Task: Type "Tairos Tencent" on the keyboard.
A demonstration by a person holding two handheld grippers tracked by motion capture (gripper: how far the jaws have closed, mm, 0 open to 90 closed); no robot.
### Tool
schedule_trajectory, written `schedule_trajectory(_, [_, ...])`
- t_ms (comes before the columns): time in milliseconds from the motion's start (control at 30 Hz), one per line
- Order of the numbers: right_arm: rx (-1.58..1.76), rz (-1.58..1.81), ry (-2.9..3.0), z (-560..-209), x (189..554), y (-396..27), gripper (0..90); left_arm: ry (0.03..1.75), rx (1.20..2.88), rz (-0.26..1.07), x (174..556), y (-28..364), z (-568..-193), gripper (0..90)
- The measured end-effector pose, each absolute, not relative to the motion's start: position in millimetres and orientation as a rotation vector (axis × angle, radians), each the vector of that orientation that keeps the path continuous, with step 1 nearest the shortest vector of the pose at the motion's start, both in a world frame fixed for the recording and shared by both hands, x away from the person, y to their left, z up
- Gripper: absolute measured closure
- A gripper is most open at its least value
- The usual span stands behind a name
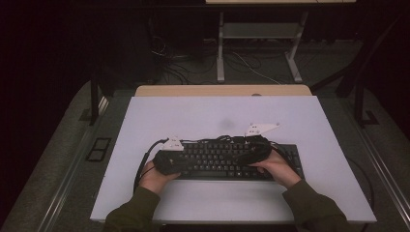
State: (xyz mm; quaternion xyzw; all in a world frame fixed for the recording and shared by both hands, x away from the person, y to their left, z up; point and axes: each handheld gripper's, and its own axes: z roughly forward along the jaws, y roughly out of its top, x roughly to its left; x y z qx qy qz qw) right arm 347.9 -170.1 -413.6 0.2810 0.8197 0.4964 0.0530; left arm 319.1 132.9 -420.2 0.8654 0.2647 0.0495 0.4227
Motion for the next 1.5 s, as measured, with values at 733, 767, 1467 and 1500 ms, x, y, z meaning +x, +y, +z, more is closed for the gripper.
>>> schedule_trajectory(733, [0.859,1.509,2.490,-413.5,348.1,-170.8,19.0,0.650,2.223,0.108,323.3,123.9,-432.3,88.7])
schedule_trajectory(767, [0.862,1.510,2.490,-413.4,348.0,-170.8,19.0,0.654,2.220,0.109,322.9,123.4,-432.4,88.7])
schedule_trajectory(1467, [0.856,1.510,2.489,-413.6,348.3,-170.8,19.0,0.657,2.186,0.127,322.8,128.4,-424.5,88.7])
schedule_trajectory(1500, [0.856,1.509,2.489,-413.7,348.3,-170.8,18.9,0.658,2.184,0.127,322.5,128.2,-423.2,88.8])
